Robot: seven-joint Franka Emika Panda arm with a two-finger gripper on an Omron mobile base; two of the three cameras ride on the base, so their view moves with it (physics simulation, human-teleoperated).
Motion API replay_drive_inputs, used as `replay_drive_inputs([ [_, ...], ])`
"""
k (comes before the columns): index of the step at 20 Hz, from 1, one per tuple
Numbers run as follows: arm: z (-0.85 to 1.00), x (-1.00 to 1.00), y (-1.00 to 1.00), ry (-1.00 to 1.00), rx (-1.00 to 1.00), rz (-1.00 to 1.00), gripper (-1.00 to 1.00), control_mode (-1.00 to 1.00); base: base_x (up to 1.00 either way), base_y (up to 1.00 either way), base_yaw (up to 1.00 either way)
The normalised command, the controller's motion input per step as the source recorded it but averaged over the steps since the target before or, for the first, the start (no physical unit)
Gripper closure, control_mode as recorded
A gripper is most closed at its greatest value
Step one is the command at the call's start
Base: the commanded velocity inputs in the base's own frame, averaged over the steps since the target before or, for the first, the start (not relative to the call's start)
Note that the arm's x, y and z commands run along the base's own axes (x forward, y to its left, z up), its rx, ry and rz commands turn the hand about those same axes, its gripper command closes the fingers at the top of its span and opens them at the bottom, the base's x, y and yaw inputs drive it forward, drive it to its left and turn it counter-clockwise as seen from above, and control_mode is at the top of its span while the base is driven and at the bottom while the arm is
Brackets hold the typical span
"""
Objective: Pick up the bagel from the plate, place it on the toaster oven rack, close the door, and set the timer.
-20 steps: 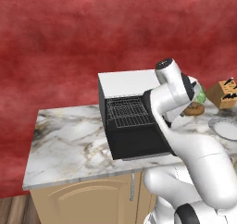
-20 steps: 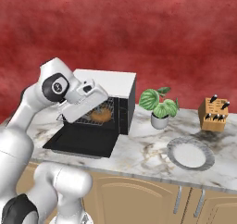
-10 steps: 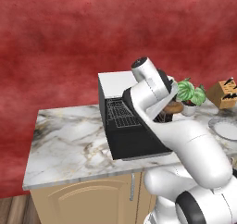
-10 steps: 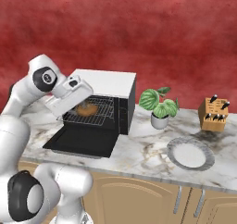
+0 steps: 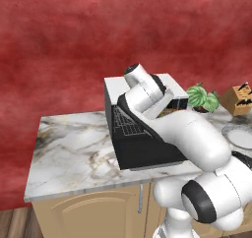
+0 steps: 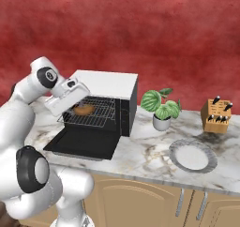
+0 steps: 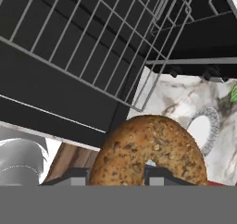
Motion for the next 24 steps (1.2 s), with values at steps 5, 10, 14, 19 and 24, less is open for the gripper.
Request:
replay_drive_inputs([
  [5,-0.48,0.42,0.00,0.00,0.02,0.00,1.00,-1.00,0.00,0.00,0.00],
  [10,-0.38,0.41,0.03,0.00,0.04,0.00,1.00,-1.00,0.00,0.00,0.00],
  [14,-0.06,0.39,0.20,0.00,0.02,0.00,1.00,-1.00,0.00,0.00,0.00],
  [19,0.00,0.39,0.21,-0.01,0.02,0.00,1.00,-1.00,0.00,0.00,0.00],
  [24,-0.06,0.28,0.16,-0.03,0.02,0.00,1.00,-1.00,0.00,0.00,0.00],
])
